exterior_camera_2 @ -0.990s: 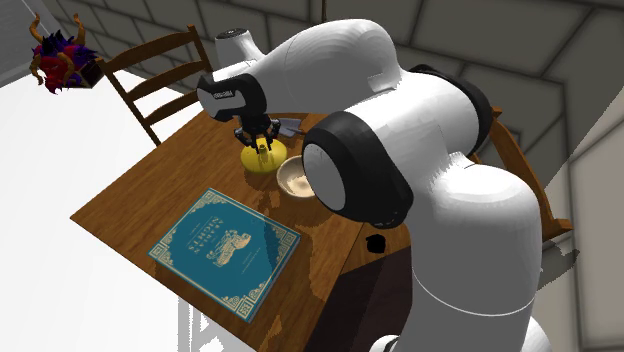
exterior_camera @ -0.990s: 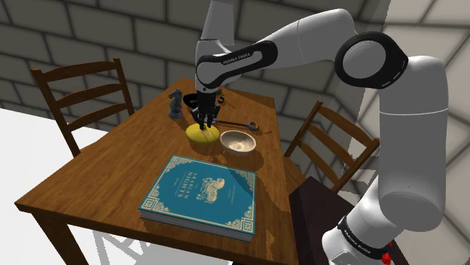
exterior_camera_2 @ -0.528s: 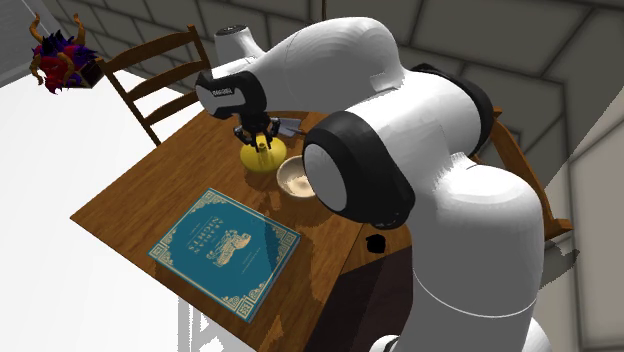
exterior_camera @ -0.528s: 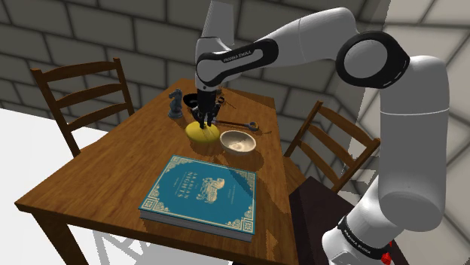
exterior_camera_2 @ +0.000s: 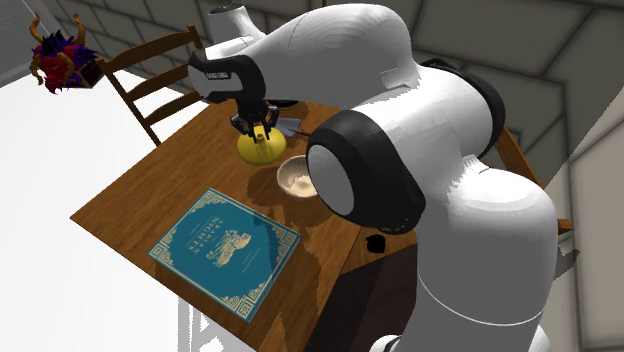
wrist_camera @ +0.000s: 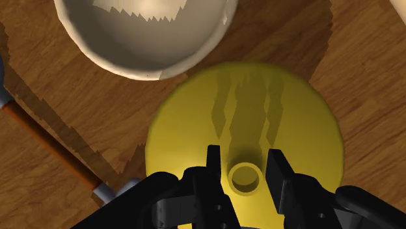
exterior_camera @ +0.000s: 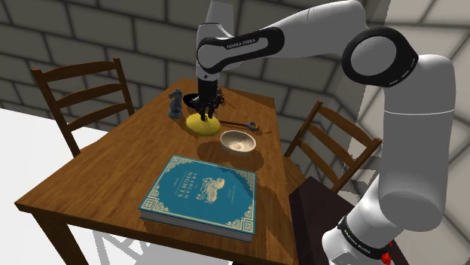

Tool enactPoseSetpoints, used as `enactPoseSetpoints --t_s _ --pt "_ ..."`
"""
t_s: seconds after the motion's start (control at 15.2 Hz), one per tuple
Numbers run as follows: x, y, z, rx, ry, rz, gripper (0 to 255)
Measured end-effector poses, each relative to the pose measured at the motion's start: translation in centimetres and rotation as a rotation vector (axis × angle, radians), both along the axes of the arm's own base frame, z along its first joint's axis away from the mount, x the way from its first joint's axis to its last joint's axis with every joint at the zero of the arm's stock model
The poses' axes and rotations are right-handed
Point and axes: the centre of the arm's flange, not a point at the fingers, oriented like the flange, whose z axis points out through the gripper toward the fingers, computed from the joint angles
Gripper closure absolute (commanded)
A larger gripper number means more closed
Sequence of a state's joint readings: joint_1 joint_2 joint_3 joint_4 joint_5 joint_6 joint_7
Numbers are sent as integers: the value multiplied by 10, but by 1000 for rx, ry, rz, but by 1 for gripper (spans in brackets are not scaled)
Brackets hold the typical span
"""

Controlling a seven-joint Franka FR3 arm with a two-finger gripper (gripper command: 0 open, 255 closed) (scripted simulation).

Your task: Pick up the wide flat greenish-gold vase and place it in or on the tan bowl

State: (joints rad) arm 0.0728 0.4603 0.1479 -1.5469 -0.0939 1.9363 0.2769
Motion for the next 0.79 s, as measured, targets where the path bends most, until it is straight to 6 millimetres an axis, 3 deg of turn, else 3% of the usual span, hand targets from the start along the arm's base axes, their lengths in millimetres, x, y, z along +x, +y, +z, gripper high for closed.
enactPoseSetpoints --t_s 0.79 --pt "0 1 62 0 0 0 255"
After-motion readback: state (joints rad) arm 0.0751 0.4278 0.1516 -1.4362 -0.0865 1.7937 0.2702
